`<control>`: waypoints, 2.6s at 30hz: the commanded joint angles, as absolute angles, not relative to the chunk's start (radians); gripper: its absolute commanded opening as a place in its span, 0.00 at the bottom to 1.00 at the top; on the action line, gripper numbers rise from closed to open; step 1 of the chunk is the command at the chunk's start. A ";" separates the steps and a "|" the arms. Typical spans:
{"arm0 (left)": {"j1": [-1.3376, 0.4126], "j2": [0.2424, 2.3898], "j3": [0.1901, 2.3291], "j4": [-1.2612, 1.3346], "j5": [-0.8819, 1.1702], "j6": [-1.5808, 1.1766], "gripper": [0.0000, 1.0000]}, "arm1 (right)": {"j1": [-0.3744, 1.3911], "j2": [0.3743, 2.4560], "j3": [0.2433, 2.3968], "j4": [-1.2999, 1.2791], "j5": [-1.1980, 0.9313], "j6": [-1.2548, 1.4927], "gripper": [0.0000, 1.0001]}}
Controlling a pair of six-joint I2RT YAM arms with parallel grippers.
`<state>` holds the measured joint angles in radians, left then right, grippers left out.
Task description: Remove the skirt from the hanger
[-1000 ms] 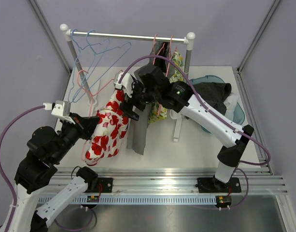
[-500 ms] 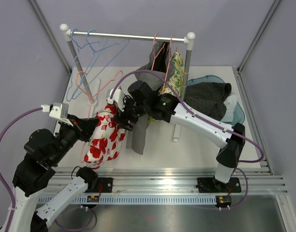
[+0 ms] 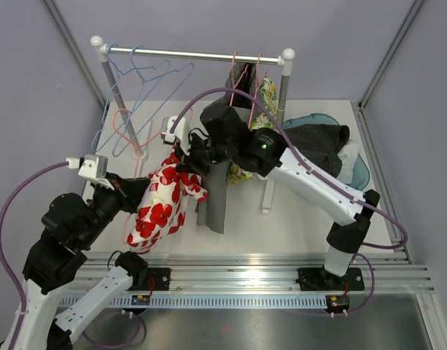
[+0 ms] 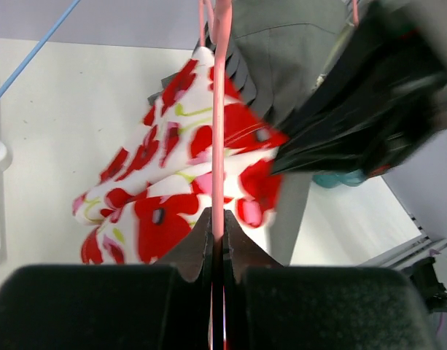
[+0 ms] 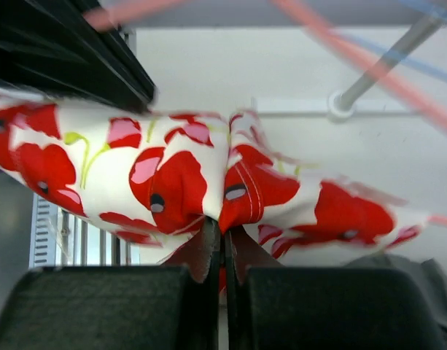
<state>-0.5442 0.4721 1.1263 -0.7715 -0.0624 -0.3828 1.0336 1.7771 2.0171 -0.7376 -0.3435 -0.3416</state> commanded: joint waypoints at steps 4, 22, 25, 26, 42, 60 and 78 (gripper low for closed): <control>-0.543 0.494 1.055 -0.698 -0.161 -0.299 0.00 | 1.035 1.674 2.304 -0.864 -0.396 -0.411 0.00; -0.543 0.551 1.012 -0.664 -0.255 -0.249 0.00 | 0.629 1.410 2.590 -1.135 -0.628 -0.526 0.00; -0.543 0.567 1.032 -0.660 -0.244 -0.241 0.00 | 0.600 1.358 2.525 -1.157 -0.591 -0.554 0.00; -0.543 0.572 1.041 -0.657 -0.239 -0.241 0.00 | 0.594 1.347 2.504 -1.167 -0.595 -0.560 0.00; -0.543 0.575 1.089 -0.644 -0.141 -0.206 0.00 | 0.588 1.189 1.784 -1.042 -0.465 -0.687 0.00; -0.543 0.598 1.097 -0.611 -0.127 -0.195 0.00 | 0.511 1.172 1.579 -0.793 -0.187 -0.587 0.00; -0.543 0.655 1.097 -0.577 -0.121 -0.181 0.00 | 0.416 0.982 0.956 -0.744 -0.488 -0.692 0.15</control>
<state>-0.5442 0.6189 1.0603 -0.6601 -0.1444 -0.1978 0.4248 1.0393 0.9558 -0.7902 -0.4141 -0.6754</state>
